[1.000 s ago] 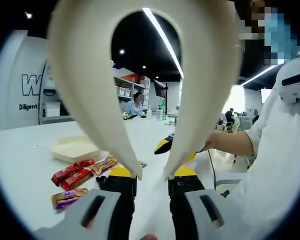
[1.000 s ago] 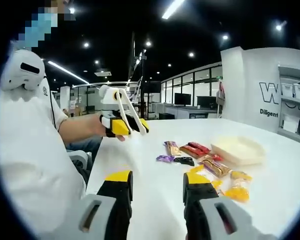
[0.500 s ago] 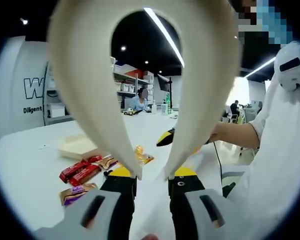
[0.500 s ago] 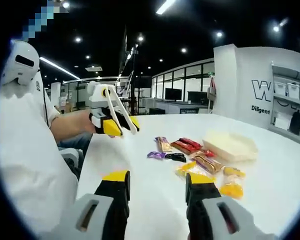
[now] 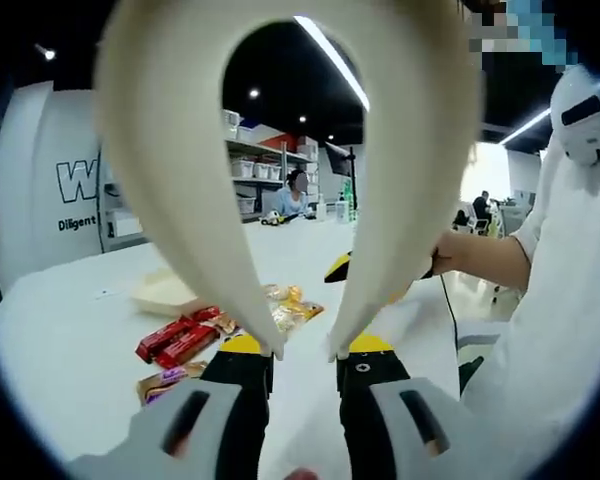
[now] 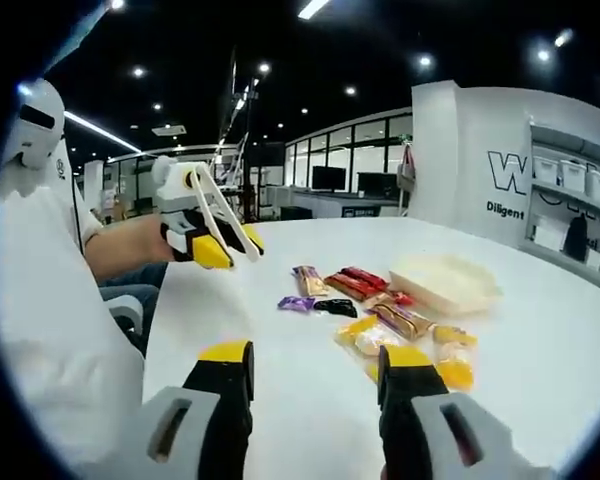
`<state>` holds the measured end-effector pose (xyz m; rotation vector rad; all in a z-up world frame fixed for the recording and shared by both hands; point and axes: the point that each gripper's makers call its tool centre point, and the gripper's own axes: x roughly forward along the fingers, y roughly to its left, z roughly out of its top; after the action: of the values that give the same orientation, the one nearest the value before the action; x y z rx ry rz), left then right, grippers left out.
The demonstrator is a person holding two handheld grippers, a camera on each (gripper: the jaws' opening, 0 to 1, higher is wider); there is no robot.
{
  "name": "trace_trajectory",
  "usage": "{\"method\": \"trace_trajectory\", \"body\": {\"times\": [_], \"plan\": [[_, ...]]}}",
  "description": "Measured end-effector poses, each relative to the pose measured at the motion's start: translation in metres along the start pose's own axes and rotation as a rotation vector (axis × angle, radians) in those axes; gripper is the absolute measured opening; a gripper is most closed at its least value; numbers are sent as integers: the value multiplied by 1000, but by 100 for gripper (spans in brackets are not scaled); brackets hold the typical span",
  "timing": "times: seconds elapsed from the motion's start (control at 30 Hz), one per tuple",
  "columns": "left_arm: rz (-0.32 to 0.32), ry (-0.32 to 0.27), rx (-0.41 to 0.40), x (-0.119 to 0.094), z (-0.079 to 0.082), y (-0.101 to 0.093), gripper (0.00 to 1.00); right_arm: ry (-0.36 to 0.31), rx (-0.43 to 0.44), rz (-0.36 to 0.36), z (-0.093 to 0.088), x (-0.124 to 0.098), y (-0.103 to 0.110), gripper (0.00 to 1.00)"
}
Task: Place the target food into the container with the food tongs after gripping and lifting it, then release it inside without dropping or visibly crushing the food.
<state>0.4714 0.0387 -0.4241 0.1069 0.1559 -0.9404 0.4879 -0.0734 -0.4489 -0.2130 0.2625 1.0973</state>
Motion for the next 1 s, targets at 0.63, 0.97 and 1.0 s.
{"method": "trace_trajectory", "body": {"times": [0.63, 0.97, 1.0], "plan": [[23, 17, 7, 0, 4, 18, 24, 35, 40, -78, 2, 8, -17, 60], [13, 33, 17, 5, 8, 31, 24, 34, 53, -80, 2, 10, -23, 64], [11, 36, 19, 6, 9, 33, 23, 35, 52, -81, 2, 10, -24, 65]]}}
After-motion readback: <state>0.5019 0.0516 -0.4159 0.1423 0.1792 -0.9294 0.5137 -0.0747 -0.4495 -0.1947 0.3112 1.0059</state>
